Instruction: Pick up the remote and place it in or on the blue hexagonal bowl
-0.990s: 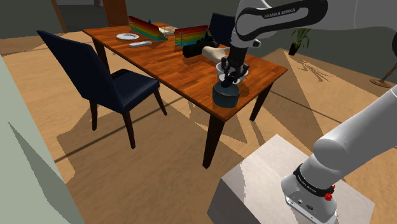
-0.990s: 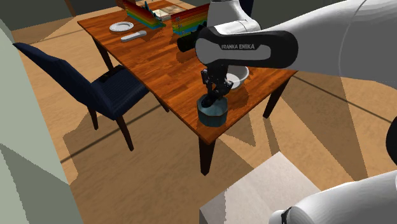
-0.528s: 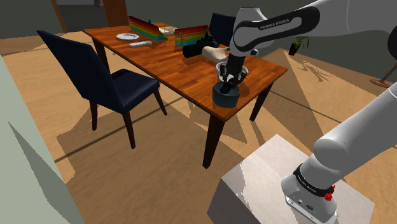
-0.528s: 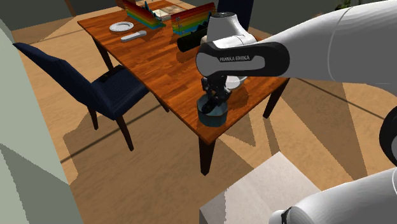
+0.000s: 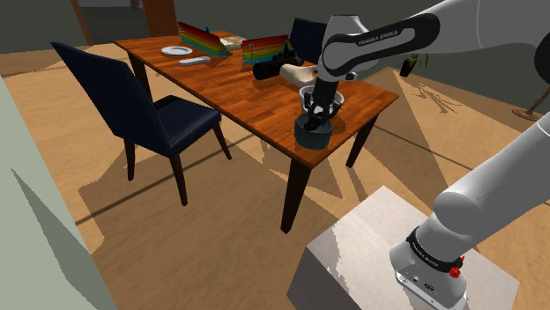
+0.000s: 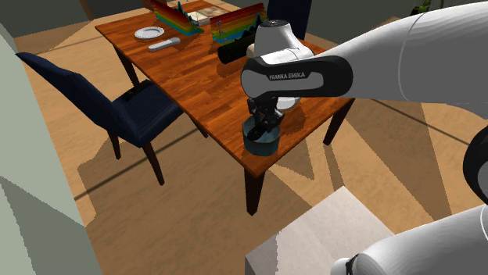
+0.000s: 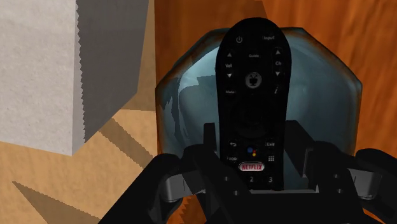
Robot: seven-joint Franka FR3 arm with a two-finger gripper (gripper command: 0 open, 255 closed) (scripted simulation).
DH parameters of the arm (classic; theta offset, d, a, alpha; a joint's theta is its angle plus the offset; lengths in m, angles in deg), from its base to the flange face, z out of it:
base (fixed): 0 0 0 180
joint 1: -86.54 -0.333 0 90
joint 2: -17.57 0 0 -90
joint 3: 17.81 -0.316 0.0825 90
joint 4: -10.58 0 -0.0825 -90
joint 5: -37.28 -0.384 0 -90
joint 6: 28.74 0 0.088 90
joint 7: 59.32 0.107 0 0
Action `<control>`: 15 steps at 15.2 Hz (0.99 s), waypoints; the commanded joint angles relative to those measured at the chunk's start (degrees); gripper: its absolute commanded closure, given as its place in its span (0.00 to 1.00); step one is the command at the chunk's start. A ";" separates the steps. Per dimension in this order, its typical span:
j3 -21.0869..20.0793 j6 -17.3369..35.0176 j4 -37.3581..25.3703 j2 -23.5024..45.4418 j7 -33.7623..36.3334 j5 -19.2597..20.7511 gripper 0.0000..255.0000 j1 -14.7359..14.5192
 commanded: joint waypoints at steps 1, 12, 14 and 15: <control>0.00 0.01 0.02 0.01 0.00 0.00 1.00 0.00; 0.26 -7.25 -5.25 -2.04 -0.38 -0.46 0.00 0.09; 0.26 -7.25 -5.25 -2.05 -0.38 -0.46 0.00 0.09; 0.26 -7.25 -5.25 -2.04 -0.38 -0.46 0.00 0.09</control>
